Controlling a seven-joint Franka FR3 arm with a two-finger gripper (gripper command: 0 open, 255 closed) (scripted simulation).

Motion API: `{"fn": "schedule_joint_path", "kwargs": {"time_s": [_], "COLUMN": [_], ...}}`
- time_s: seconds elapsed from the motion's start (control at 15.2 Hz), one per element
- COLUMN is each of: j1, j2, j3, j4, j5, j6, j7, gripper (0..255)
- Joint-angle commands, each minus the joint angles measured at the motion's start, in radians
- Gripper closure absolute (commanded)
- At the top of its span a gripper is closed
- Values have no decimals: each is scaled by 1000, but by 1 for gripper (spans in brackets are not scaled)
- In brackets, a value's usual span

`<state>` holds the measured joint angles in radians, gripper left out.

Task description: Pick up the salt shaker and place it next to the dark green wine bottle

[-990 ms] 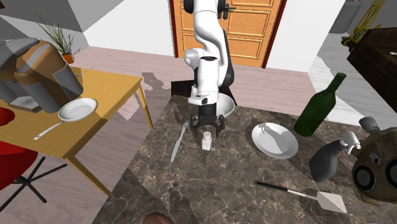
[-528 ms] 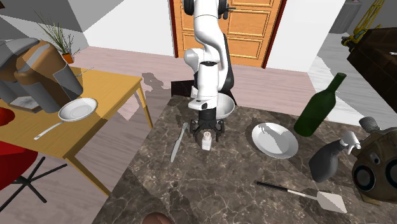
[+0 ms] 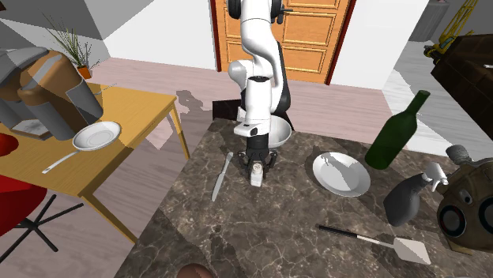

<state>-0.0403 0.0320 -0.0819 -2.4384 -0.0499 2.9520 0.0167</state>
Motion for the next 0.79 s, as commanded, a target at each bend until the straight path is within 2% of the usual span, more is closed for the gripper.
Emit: {"fn": "schedule_joint_path", "kwargs": {"time_s": [0.0, 0.26, 0.73], "j1": [0, 0, 1], "j2": [0, 0, -73], "j3": [0, 0, 0], "j4": [0, 0, 25], "j5": [0, 0, -4], "j6": [0, 0, -99], "j7": [0, 0, 1], "gripper": [255, 255, 255]}}
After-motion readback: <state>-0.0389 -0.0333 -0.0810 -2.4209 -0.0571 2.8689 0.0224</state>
